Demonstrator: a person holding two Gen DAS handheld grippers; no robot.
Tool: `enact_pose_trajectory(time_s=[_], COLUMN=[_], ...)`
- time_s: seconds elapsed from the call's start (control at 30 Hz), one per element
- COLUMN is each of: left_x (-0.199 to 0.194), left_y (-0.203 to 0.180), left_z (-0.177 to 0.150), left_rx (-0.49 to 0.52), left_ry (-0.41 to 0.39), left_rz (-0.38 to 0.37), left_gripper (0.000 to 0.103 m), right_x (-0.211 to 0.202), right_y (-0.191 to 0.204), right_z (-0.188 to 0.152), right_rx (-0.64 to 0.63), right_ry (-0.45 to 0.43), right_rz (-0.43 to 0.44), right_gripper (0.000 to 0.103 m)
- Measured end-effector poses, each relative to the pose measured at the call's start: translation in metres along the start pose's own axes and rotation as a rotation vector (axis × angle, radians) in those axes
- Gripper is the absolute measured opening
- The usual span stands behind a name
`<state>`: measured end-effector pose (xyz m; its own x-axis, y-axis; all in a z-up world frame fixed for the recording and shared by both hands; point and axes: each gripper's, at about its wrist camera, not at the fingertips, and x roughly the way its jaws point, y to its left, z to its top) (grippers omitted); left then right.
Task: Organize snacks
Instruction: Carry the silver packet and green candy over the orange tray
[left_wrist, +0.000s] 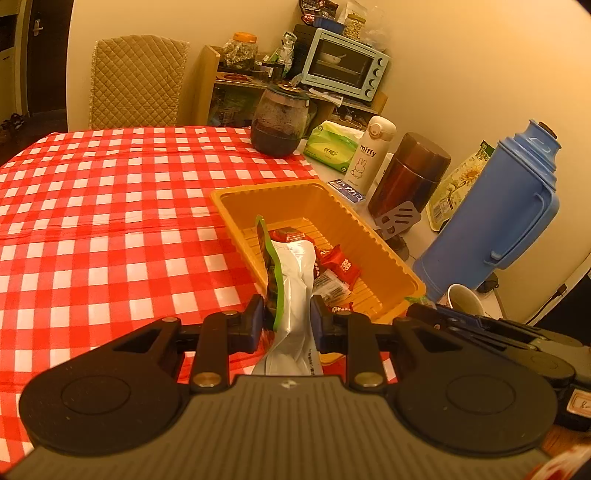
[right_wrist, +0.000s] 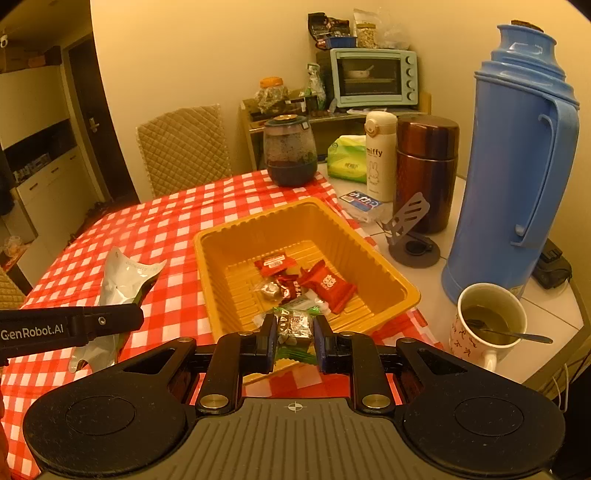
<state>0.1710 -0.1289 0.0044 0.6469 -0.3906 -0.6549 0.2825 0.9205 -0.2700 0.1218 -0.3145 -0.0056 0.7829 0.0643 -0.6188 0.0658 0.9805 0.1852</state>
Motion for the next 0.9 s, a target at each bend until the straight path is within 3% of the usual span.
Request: enact_pose_trajectory(time_s=[0.9], left_x=[0.084], left_y=[-0.014], left_z=[0.032], left_rx=[0.020], left_ry=[0.067], left_rz=[-0.025], left_gripper=[0.024], right_x=[0.063], right_y=[-0.024], right_z=[0.041], right_rx=[0.014], right_ry=[0.012], right_rz=[0.017], right_gripper=[0.021])
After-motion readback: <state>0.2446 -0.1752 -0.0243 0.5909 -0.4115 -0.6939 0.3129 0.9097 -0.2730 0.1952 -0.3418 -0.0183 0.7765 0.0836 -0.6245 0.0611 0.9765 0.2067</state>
